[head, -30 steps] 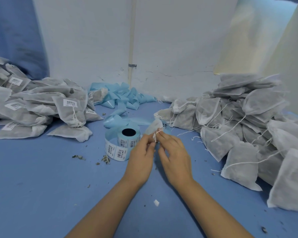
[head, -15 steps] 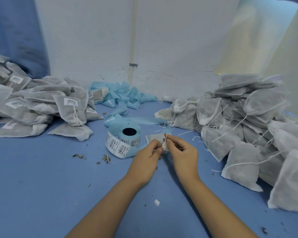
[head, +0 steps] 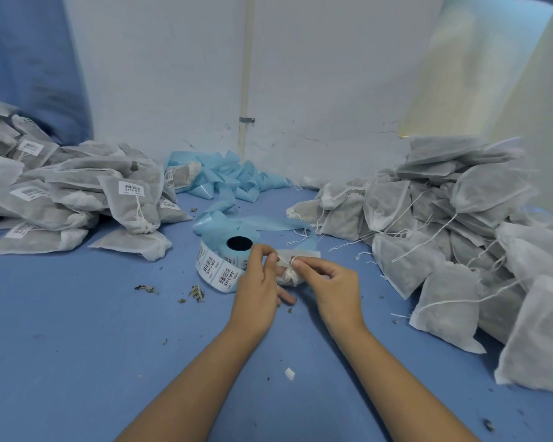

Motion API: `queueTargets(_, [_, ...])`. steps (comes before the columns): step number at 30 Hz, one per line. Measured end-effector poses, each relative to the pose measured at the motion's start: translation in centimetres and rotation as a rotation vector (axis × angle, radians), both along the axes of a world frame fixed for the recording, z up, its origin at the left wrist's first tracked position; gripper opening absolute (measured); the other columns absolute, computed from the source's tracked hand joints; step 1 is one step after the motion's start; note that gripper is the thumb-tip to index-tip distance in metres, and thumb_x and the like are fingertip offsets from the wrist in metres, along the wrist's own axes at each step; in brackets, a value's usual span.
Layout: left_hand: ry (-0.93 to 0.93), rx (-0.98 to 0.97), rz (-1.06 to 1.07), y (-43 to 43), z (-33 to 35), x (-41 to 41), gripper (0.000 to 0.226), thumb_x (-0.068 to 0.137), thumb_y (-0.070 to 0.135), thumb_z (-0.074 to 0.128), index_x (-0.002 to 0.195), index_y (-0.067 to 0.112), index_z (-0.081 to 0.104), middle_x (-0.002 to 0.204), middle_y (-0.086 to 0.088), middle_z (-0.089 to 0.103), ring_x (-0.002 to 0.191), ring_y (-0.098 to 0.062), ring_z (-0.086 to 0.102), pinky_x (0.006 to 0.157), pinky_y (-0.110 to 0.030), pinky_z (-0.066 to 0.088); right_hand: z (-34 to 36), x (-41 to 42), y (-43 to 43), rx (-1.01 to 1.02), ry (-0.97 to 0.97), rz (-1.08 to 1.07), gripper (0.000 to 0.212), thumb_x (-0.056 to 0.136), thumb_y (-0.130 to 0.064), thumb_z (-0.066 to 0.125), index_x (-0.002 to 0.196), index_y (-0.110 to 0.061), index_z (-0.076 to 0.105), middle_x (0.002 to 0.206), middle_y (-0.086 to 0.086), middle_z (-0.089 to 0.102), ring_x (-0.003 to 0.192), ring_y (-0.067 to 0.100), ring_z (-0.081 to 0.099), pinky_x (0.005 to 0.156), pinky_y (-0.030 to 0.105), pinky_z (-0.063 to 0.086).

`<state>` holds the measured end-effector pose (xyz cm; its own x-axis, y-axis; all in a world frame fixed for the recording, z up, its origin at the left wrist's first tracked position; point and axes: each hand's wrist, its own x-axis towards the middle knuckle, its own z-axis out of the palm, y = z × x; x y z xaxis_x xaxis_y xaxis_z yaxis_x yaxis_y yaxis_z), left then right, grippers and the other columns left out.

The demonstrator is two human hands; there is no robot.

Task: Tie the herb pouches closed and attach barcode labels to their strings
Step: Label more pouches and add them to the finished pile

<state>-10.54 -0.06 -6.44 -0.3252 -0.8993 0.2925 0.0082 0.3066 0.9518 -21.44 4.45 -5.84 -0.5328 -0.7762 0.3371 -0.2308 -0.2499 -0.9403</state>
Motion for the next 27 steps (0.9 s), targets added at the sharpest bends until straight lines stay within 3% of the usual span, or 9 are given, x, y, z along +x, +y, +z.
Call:
queueTargets(3, [0.004, -0.037, 0.036, 0.0, 0.0, 0.0, 0.018, 0.103, 0.026, 0.032, 0.089, 0.029, 0.042, 0.080, 0.005, 0.064, 0.048, -0.018, 0.063, 0.049, -0.020, 0.044, -0.3, 0.2, 0.1, 0.037, 0.290, -0.054, 0.018, 0.079, -0.017, 0.074, 0.075, -0.035, 0.076, 0.076, -0.021, 0.070, 0.087, 0.006, 0.059, 0.072, 0.014, 0.042])
queueTargets(5, [-0.011, -0.082, 0.034, 0.2, -0.1, 0.0, 0.017, 0.103, 0.023, 0.035, 0.088, 0.027, 0.043, 0.086, 0.004, 0.064, 0.050, -0.018, 0.062, 0.051, -0.019, 0.042, -0.4, 0.4, -0.1, 0.047, 0.437, -0.103, 0.012, 0.080, -0.018, 0.074, 0.079, -0.029, 0.077, 0.072, -0.024, 0.065, 0.086, 0.007, 0.055, 0.073, 0.017, 0.042])
queueTargets(8, [0.029, -0.106, 0.005, 0.4, -0.1, 0.0, 0.018, 0.101, 0.016, 0.040, 0.087, 0.023, 0.048, 0.085, -0.001, 0.066, 0.048, -0.011, 0.058, 0.049, -0.017, 0.044, -0.6, 0.6, -0.2, 0.069, 0.498, -0.147, 0.006, 0.081, -0.018, 0.072, 0.080, -0.023, 0.076, 0.075, -0.017, 0.066, 0.084, 0.008, 0.052, 0.072, 0.019, 0.042])
queueTargets(10, [0.098, -0.018, -0.045, 0.3, 0.0, -0.1, 0.017, 0.101, 0.011, 0.040, 0.089, 0.018, 0.049, 0.089, -0.002, 0.069, 0.043, -0.014, 0.058, 0.044, -0.021, 0.044, -0.6, 0.6, -0.2, 0.077, 0.508, -0.157, 0.004, 0.080, -0.018, 0.072, 0.077, -0.020, 0.072, 0.078, -0.014, 0.065, 0.085, 0.008, 0.051, 0.071, 0.015, 0.039])
queueTargets(13, [0.202, 0.101, -0.103, -0.1, 0.1, 0.0, 0.015, 0.100, 0.005, 0.040, 0.088, 0.010, 0.048, 0.093, -0.005, 0.071, 0.042, -0.015, 0.059, 0.043, -0.022, 0.046, -0.7, 1.0, -0.2, 0.088, 0.354, -0.144, 0.011, 0.078, -0.011, 0.071, 0.072, -0.018, 0.064, 0.078, -0.012, 0.063, 0.082, 0.011, 0.055, 0.069, 0.015, 0.040])
queueTargets(17, [0.303, 0.178, -0.161, -0.4, 0.0, -0.3, 0.016, 0.099, 0.001, 0.041, 0.088, 0.008, 0.050, 0.092, -0.009, 0.071, 0.072, -0.018, 0.071, 0.064, -0.025, 0.056, -0.4, 1.3, -0.4, 0.085, 0.062, -0.082, 0.016, 0.078, -0.003, 0.067, 0.068, -0.014, 0.061, 0.084, 0.001, 0.062, 0.074, 0.010, 0.058, 0.066, 0.015, 0.044])
queueTargets(20, [0.248, 0.113, -0.125, -0.6, -0.2, -0.3, 0.017, 0.098, 0.003, 0.044, 0.087, 0.011, 0.053, 0.088, -0.004, 0.071, 0.079, -0.012, 0.070, 0.073, -0.019, 0.053, -0.1, 1.0, -0.4, 0.078, -0.066, -0.049, 0.018, 0.080, -0.004, 0.068, 0.066, -0.013, 0.062, 0.088, 0.000, 0.057, 0.066, 0.000, 0.055, 0.063, 0.008, 0.041])
queueTargets(24, [0.146, 0.019, -0.070, -0.7, -0.4, -0.1, 0.016, 0.097, 0.006, 0.048, 0.086, 0.013, 0.057, 0.079, 0.005, 0.068, 0.076, -0.002, 0.065, 0.077, -0.017, 0.049, 0.3, 0.7, -0.2, 0.107, -0.294, 0.159, 0.021, 0.085, -0.006, 0.061, 0.065, -0.014, 0.062, 0.059, -0.008, 0.061, 0.051, 0.000, 0.051, 0.050, 0.009, 0.039])
queueTargets(27, [0.102, -0.016, -0.059, -0.6, -0.3, -0.1, 0.014, 0.096, 0.006, 0.051, 0.087, 0.012, 0.060, 0.082, 0.002, 0.068, 0.075, 0.001, 0.063, 0.073, -0.010, 0.045, 0.5, 0.4, -0.2, 0.093, -0.356, 0.194, 0.020, 0.085, -0.007, 0.060, 0.066, -0.012, 0.062, 0.059, -0.006, 0.058, 0.054, 0.004, 0.048, 0.053, 0.012, 0.040])
